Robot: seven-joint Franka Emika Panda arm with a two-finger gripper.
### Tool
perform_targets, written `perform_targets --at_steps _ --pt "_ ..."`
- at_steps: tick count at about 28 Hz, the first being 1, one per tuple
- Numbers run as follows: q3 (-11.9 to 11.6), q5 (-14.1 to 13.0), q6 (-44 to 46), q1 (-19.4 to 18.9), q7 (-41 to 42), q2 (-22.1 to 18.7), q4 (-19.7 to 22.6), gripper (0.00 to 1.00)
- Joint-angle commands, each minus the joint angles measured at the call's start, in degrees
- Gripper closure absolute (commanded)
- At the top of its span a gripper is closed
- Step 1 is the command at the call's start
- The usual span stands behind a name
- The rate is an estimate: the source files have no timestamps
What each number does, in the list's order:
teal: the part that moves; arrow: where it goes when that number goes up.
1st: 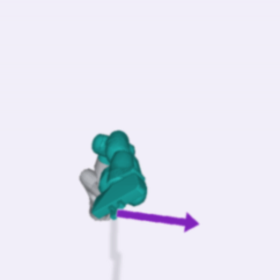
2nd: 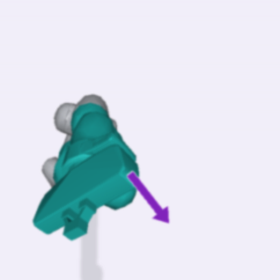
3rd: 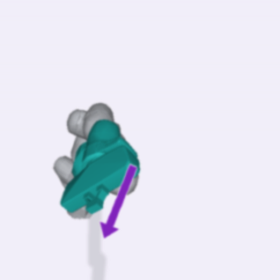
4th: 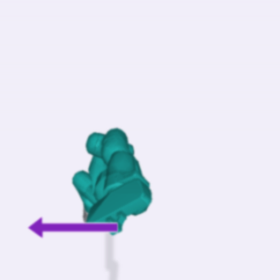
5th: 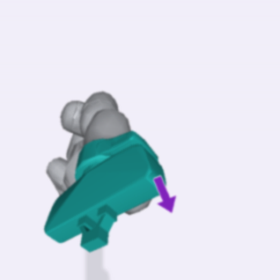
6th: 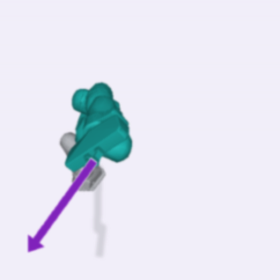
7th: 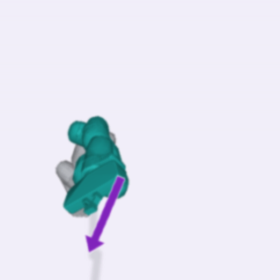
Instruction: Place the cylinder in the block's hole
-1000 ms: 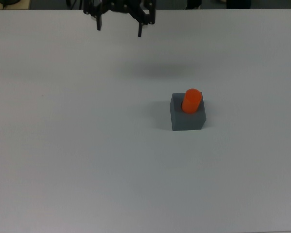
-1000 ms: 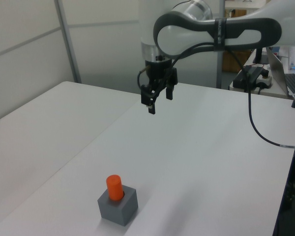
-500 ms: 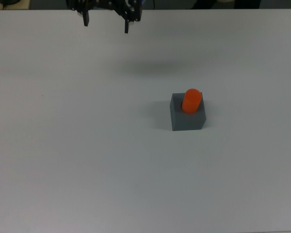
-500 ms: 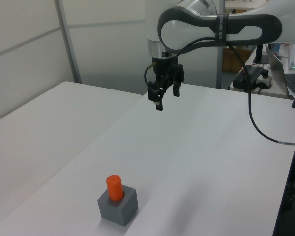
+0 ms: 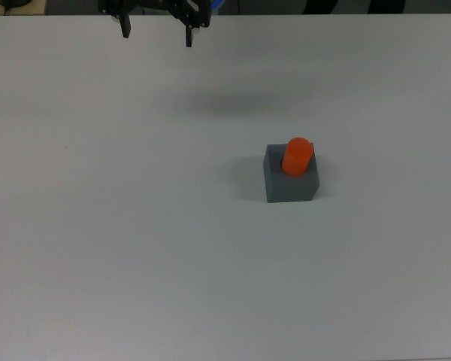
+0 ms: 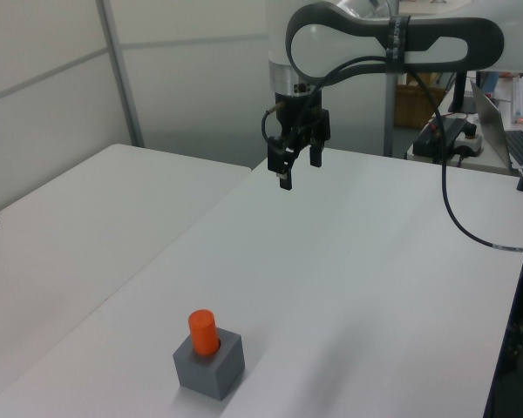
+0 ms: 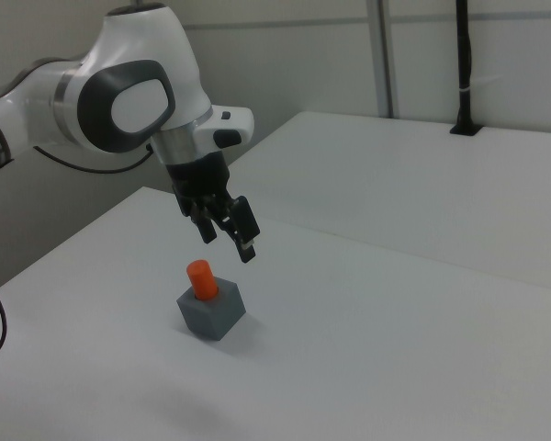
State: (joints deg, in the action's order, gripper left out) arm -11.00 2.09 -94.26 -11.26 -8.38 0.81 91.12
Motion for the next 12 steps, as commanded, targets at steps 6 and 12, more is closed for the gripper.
perform_targets --at_steps 6,12 --pt "0.6 -1.4 0.9 0.8 1.2 -0.9 0.5 0.00" --pt "0.5 -1.4 0.9 0.8 1.2 -0.9 0.4 0.00"
